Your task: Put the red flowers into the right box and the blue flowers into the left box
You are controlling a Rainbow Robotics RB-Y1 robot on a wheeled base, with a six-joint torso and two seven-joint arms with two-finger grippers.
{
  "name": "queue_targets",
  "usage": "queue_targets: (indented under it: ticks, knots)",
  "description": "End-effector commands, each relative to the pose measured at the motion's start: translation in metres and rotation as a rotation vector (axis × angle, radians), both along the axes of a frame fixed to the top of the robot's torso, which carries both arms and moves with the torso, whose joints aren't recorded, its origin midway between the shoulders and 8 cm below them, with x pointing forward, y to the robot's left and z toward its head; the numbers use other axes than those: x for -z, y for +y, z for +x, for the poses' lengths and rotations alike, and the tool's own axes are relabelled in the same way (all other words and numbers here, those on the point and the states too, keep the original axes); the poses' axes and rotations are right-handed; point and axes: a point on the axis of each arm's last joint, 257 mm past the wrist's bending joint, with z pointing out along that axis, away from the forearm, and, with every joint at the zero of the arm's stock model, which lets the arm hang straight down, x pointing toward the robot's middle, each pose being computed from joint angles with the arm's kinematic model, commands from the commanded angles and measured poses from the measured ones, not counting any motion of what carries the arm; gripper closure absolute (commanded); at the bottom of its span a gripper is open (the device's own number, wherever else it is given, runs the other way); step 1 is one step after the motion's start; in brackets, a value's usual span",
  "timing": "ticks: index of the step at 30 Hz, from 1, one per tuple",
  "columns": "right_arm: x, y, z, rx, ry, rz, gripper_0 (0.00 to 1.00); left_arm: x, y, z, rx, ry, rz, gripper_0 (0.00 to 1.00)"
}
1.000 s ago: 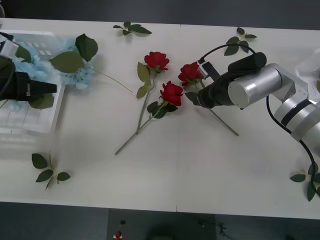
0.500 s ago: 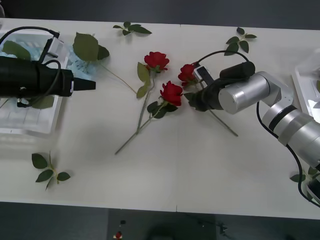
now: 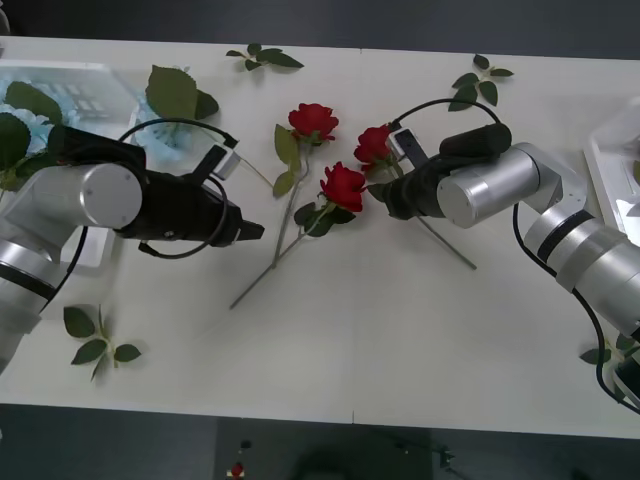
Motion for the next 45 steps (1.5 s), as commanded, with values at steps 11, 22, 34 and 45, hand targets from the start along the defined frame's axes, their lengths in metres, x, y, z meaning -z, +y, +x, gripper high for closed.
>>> queue_targets:
  ticks: [11, 22, 34, 45]
  knots:
    - [-0.087, -0.05, 0.04, 0.112, -0.121, 0.107, 1.0, -0.027, -0.093, 0.009, 0.169, -0.174, 0.115, 0.17]
    - [-0.136, -0.203, 0.03, 0.3, -0.083, 0.093, 1.0, -0.02, -0.107, 0.014, 0.158, -0.176, 0.105, 0.21]
    - [-0.176, -0.37, -0.036, 0.468, -0.105, 0.014, 1.0, -0.004, -0.102, 0.01, 0.157, -0.139, 0.112, 0.25]
    - [-0.165, -0.479, -0.104, 0.576, -0.137, -0.073, 1.0, 0.036, -0.082, 0.008, 0.139, -0.084, 0.194, 0.37]
